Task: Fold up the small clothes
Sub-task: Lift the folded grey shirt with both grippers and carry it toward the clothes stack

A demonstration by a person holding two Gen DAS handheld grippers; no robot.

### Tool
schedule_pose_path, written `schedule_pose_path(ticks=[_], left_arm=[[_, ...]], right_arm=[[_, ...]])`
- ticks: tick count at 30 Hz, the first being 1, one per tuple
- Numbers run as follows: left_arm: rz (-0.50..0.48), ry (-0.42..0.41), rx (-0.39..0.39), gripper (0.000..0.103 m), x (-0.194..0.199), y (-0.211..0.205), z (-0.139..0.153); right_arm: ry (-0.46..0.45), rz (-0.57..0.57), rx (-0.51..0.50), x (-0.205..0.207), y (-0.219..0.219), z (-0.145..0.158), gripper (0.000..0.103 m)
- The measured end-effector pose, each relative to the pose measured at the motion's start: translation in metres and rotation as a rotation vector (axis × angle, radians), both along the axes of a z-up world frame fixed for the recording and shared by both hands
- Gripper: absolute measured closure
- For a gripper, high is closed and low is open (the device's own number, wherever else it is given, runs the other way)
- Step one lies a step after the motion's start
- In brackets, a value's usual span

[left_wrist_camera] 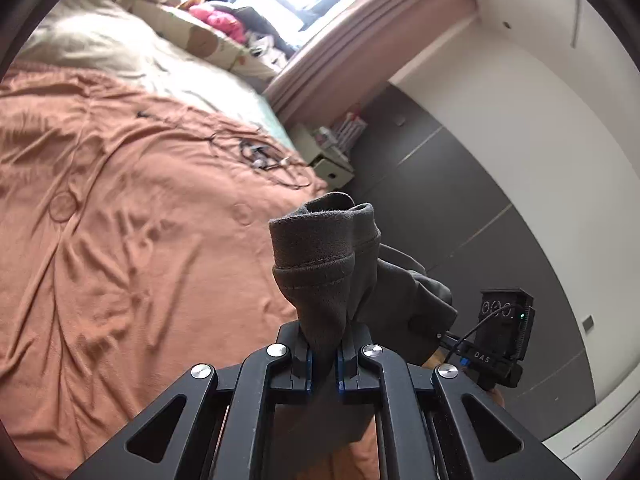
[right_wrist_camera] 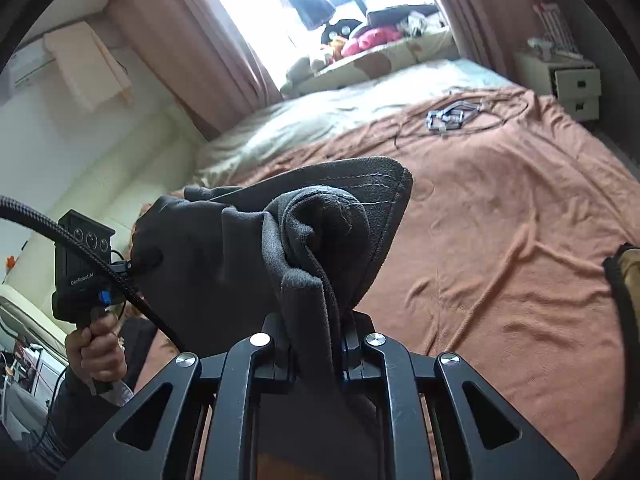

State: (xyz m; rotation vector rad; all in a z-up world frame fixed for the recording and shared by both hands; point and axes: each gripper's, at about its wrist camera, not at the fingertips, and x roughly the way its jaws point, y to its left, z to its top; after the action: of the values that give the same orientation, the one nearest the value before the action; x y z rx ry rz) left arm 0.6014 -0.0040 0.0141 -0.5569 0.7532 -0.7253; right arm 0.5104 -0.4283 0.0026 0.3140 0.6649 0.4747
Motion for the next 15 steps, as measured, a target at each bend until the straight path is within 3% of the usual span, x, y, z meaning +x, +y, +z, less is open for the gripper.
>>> schedule_pose_path(ticks=[9,15], left_arm=[[-0.052,-0.094,-0.023,0.095,-0.042,-0.026,0.057],[-0.114,-0.133,-0.034,0.095,-0.060,-0.068,0.086]], right_arm=[[-0.107,-0.065,-0.047,-0.083,-0.028,0.054,0.091],[-0.140,-0.131,-0.116,-0.136,-0.057,0.084,0.092]])
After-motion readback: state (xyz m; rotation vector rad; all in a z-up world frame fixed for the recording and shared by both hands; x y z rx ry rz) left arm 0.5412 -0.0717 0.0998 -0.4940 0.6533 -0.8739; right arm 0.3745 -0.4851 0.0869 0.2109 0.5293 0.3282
